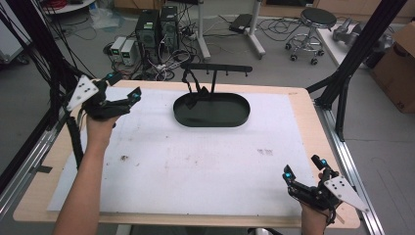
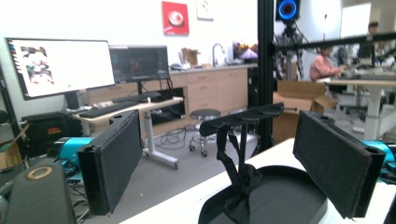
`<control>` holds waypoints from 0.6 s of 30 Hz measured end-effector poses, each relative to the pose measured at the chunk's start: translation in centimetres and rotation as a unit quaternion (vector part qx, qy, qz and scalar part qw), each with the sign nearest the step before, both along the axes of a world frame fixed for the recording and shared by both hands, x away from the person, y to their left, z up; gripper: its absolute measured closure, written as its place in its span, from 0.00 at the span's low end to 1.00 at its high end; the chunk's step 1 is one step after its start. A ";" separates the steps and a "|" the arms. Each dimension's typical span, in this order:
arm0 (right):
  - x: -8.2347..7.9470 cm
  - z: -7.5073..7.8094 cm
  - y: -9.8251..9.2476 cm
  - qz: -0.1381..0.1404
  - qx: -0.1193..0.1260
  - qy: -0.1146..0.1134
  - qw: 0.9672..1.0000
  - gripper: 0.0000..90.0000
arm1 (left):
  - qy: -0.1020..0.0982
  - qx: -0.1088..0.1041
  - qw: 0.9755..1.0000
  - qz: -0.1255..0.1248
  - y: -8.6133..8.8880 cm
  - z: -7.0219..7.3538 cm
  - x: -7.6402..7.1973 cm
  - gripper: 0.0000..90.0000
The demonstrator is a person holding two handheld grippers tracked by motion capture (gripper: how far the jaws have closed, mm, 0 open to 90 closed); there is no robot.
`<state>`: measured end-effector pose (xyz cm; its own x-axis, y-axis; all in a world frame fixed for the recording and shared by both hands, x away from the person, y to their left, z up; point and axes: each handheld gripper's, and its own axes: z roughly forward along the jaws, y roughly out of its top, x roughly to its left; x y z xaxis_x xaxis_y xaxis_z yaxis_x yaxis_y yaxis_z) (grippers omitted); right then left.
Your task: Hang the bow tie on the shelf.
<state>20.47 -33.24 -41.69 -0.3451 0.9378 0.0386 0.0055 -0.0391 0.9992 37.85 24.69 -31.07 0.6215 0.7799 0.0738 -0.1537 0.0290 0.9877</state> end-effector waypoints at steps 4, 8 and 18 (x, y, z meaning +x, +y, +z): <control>0.1 -0.1 -0.1 -0.002 -0.007 -0.001 1.000 0.03 | -0.016 -0.005 1.000 0.015 1.7 0.1 -3.0 0.18; 0.0 -0.2 -0.1 -0.008 -0.007 0.004 1.000 0.03 | -0.012 -0.009 0.999 0.041 3.4 -0.1 -5.7 0.18; -0.1 0.1 -0.2 -0.008 -0.008 0.001 1.000 0.03 | -0.015 -0.015 0.998 0.066 5.7 -0.8 -11.4 0.17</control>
